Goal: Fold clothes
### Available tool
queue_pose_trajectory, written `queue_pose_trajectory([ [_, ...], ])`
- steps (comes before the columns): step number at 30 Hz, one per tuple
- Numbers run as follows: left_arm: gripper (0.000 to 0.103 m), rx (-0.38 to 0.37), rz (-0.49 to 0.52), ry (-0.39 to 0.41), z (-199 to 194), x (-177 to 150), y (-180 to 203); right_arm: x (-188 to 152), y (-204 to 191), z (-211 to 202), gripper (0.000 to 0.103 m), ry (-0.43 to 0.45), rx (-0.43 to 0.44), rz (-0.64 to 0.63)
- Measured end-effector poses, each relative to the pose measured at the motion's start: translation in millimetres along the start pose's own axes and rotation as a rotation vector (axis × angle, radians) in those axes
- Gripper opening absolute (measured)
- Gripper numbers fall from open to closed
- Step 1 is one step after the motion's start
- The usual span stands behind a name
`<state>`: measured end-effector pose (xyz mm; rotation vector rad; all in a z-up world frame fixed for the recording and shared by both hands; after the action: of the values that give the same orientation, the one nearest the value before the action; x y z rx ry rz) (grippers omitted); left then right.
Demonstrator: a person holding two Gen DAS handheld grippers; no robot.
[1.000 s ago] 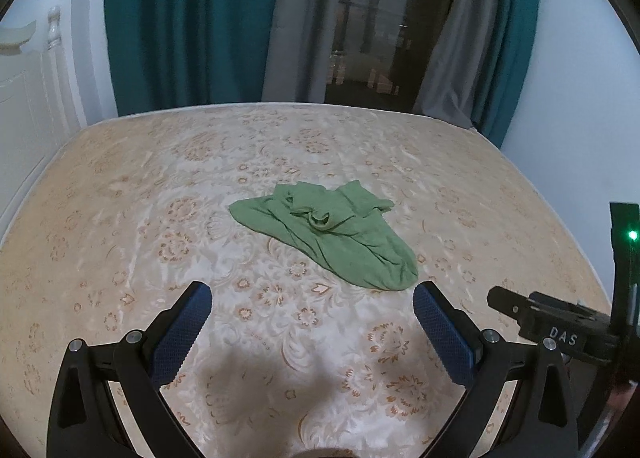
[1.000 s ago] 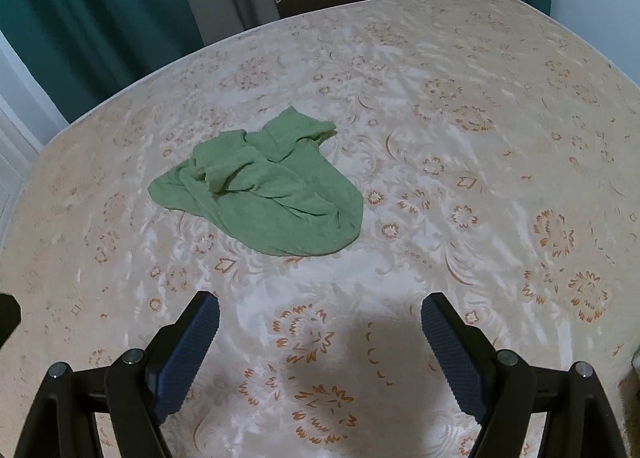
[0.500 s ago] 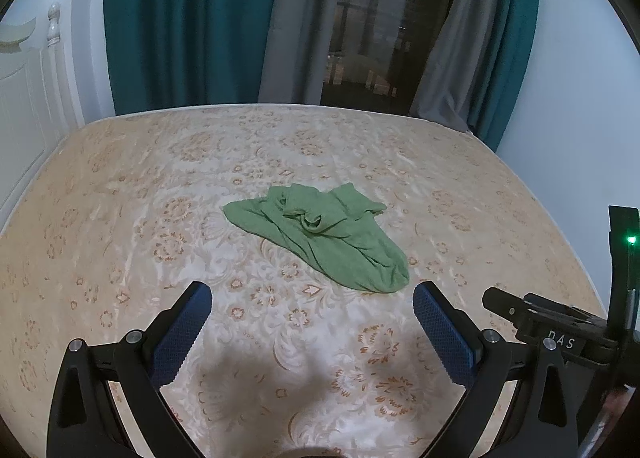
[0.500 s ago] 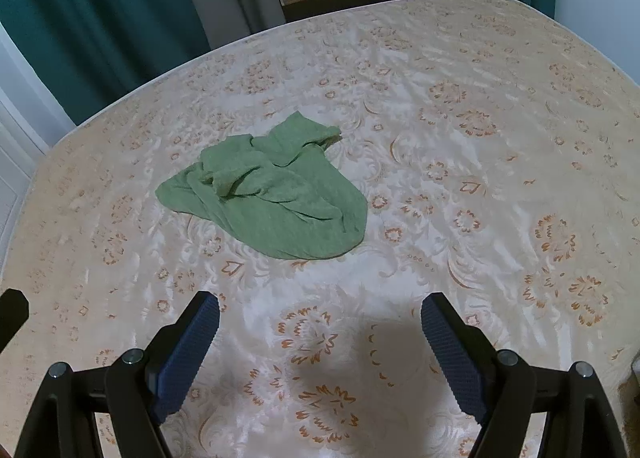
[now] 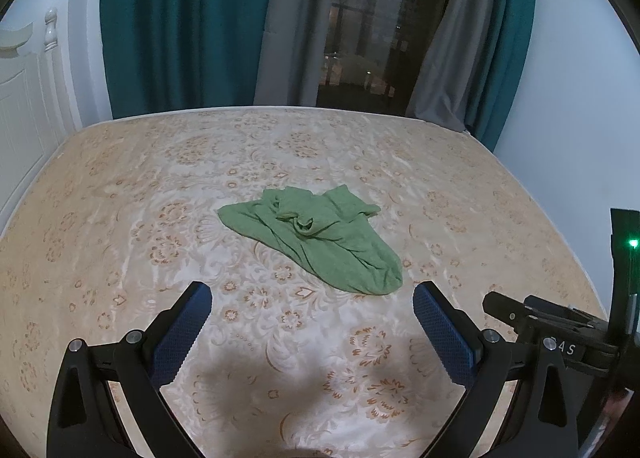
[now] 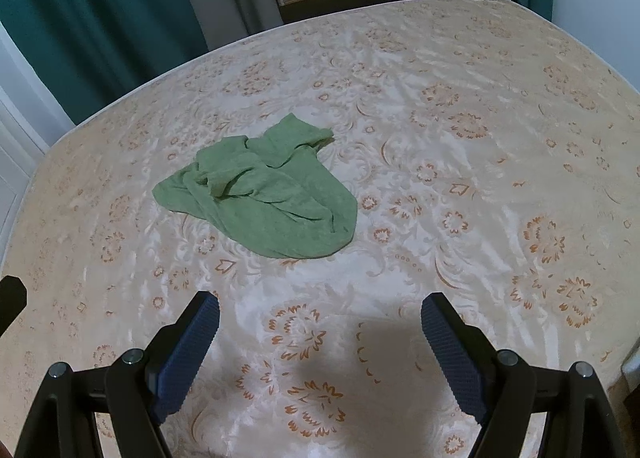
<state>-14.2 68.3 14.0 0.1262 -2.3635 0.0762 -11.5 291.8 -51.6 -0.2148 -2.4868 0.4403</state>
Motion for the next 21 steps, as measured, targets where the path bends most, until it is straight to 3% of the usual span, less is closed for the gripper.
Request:
queue_pose_trajectory([
  [12, 0.103, 0.01, -0.016, 0.028, 5.0, 0.7, -4.4, 4.5, 0.0, 1.1, 0.086, 0.007, -0.018, -0.025],
  [21, 0.103, -0.011, -0.07, -0.017, 46.3, 5.0, -20.2, 7.3, 10.8, 26.4, 0.086, -0.012, -0.059, 0.006],
])
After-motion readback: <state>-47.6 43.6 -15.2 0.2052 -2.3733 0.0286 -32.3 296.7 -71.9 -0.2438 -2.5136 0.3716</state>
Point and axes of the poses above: each gripper's, at about its wrist camera, not at the fingertips, and z roughly the way its jaws point, y to its right, x to its top, the point moved 2 cm from there along z, roughly the way its jaws point, and after that the axes turned 12 degrees about x, right-handed, at the moved point
